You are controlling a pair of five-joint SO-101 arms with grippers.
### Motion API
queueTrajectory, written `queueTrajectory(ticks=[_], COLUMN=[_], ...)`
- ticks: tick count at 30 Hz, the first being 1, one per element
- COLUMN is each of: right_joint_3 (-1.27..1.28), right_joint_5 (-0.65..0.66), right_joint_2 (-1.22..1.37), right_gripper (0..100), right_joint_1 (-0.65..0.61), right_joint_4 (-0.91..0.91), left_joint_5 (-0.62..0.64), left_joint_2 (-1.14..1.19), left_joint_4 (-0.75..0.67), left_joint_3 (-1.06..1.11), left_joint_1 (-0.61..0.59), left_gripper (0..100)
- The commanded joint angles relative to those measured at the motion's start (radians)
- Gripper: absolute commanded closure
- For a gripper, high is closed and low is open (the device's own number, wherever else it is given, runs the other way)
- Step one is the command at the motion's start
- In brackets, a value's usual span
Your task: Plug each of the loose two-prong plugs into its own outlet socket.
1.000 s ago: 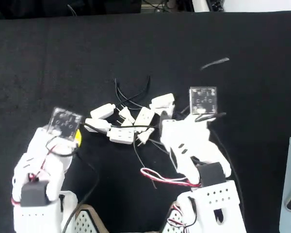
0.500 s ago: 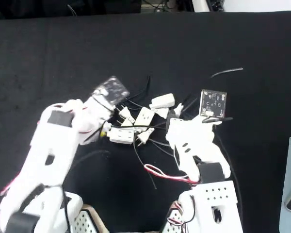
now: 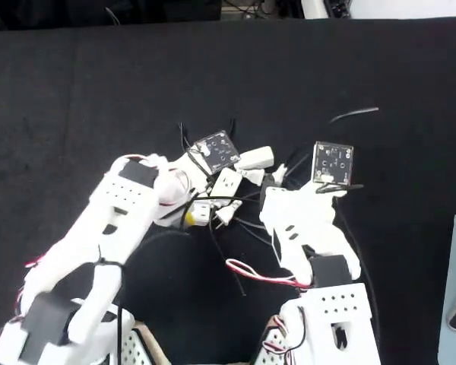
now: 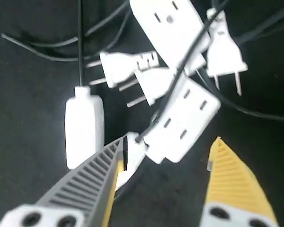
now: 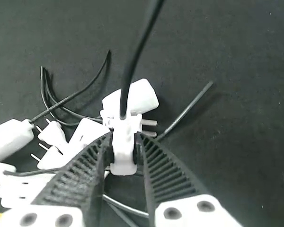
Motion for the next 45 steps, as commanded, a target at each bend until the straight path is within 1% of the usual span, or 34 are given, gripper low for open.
queueTrajectory(ticks=[1, 6, 11, 13, 18, 21, 23, 25, 28, 30, 34, 35, 38, 42, 45], right_joint_3=[-0.01, -0.01, -0.01, -0.01, -0.01, -0.01, -0.01, -0.01, -0.01, -0.01, -0.01, -0.01, -0.008, -0.001, -0.012], right_joint_5=[-0.012, -0.012, -0.012, -0.012, -0.012, -0.012, -0.012, -0.012, -0.012, -0.012, -0.012, -0.012, -0.011, -0.005, -0.002], right_joint_2=[-0.013, -0.013, -0.013, -0.013, -0.013, -0.013, -0.013, -0.013, -0.013, -0.013, -0.013, -0.013, -0.012, -0.012, -0.012], right_gripper=[98.6, 98.6, 98.6, 98.6, 98.6, 98.6, 98.6, 98.6, 98.6, 98.6, 98.6, 98.6, 98.6, 98.6, 98.6], right_joint_1=[0.009, 0.009, 0.009, 0.009, 0.009, 0.009, 0.008, 0.008, 0.008, 0.008, 0.006, 0.005, -0.023, -0.041, -0.041], right_joint_4=[-0.021, -0.021, -0.021, -0.021, -0.021, -0.02, -0.02, -0.02, -0.02, -0.02, -0.02, -0.02, -0.017, -0.02, -0.02], left_joint_5=[-0.009, -0.009, -0.005, -0.005, -0.003, -0.003, 0.023, 0.08, 0.137, 0.144, 0.149, 0.169, 0.193, 0.193, 0.198], left_joint_2=[0.127, 0.293, 0.35, 0.336, 0.275, 0.219, 0.173, 0.126, 0.069, 0.043, 0.005, -0.011, -0.086, -0.238, -0.348], left_joint_4=[-0.048, -0.049, -0.055, -0.049, -0.048, -0.048, -0.048, -0.048, -0.049, -0.052, -0.048, -0.048, -0.04, 0.078, 0.135], left_joint_3=[-0.051, -0.139, -0.173, -0.165, -0.116, -0.045, 0.008, 0.059, 0.133, 0.177, 0.222, 0.222, 0.206, 0.177, 0.183], left_joint_1=[0.005, 0.002, 0.002, -0.012, -0.059, -0.088, -0.107, -0.125, -0.145, -0.145, -0.173, -0.186, -0.222, -0.231, -0.239], left_gripper=[71, 72, 72, 74, 86, 91, 93, 94, 93, 90, 74, 71, 70, 69, 70])
